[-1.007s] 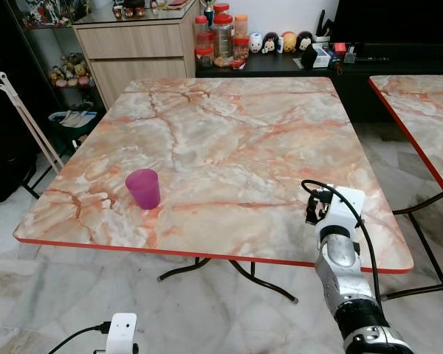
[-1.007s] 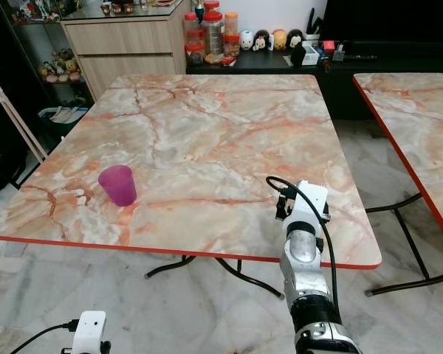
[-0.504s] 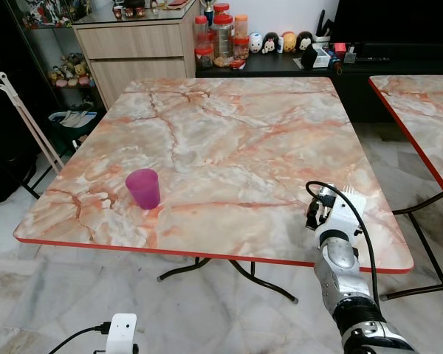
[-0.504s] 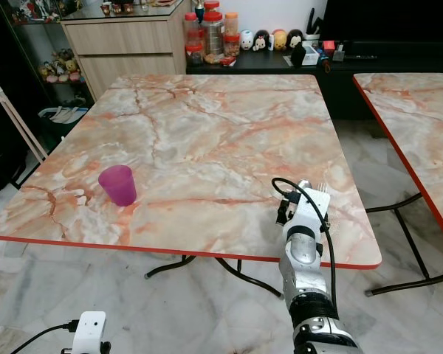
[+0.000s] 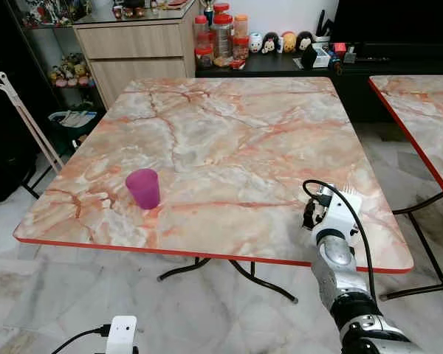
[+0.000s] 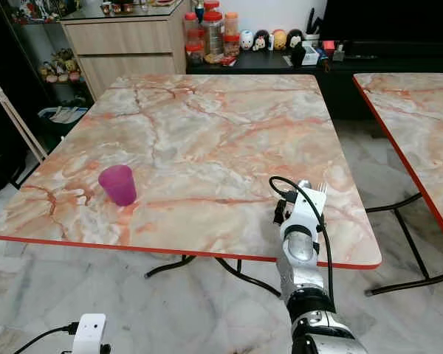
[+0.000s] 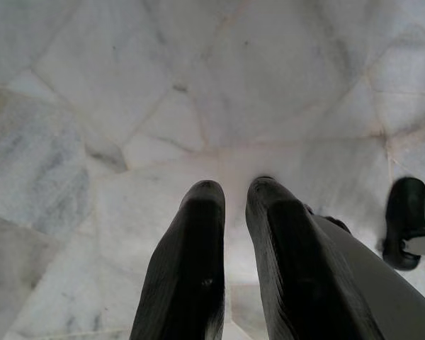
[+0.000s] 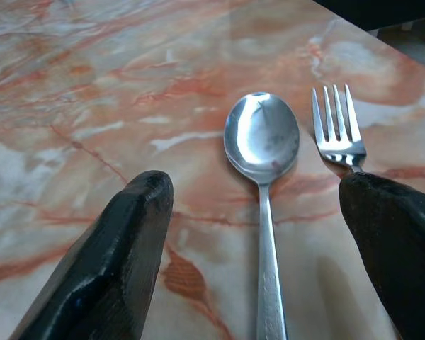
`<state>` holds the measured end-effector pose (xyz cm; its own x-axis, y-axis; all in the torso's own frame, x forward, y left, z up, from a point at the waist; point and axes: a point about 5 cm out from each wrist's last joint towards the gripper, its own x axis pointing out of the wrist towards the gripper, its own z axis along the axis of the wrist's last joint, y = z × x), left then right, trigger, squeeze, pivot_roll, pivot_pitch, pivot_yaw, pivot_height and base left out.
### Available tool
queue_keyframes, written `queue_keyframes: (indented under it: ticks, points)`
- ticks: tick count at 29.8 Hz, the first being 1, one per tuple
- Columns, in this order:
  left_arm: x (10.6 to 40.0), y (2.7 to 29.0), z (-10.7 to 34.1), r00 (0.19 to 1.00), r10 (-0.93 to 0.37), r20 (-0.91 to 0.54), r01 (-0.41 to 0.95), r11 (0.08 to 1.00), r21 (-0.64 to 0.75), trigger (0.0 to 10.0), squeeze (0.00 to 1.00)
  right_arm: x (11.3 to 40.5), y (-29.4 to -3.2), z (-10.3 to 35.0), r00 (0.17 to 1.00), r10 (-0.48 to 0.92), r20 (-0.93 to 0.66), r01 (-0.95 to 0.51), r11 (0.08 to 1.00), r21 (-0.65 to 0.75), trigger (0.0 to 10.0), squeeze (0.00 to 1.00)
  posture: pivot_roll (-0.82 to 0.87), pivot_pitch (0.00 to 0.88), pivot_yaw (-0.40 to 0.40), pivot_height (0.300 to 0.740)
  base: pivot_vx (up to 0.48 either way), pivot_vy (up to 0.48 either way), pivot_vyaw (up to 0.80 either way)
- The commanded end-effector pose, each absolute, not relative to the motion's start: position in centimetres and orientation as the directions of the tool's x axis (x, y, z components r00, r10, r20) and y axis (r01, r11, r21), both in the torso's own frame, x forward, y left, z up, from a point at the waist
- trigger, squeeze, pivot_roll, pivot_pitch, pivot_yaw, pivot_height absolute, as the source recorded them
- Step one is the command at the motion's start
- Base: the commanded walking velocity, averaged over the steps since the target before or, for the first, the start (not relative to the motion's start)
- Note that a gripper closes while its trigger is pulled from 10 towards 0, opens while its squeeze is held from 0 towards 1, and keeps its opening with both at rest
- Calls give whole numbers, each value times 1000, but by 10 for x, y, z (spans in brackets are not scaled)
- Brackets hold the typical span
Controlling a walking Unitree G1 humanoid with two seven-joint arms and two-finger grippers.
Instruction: Setting the table
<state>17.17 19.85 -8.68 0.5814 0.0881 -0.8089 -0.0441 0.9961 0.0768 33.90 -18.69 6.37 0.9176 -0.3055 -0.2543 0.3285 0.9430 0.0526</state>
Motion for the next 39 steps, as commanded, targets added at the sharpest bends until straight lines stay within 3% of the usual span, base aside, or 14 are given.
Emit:
queue_keyframes:
  ticks: [1, 37, 38, 39]
  points:
    - [168, 201, -88, 577, 102, -810, -63, 995, 81, 10000, 0, 342, -185, 66, 920, -295, -256, 317, 947, 50, 10000, 0, -62, 0, 27, 740, 0, 0, 0]
    - [144, 200, -97, 544, 107, -832, -92, 993, 67, 10000, 0, 336, -185, 52, 891, -294, -347, 332, 942, 52, 10000, 0, -66, 0, 4, 740, 0, 0, 0]
    - [144, 201, -97, 543, 108, -832, -92, 993, 69, 10000, 0, 336, -185, 52, 887, -296, -354, 336, 940, 56, 9216, 0, -64, 0, 6, 740, 0, 0, 0]
    - [143, 201, -97, 543, 108, -833, -91, 993, 70, 10000, 0, 336, -186, 51, 885, -297, -358, 338, 939, 58, 9216, 0, -64, 0, 6, 740, 0, 0, 0]
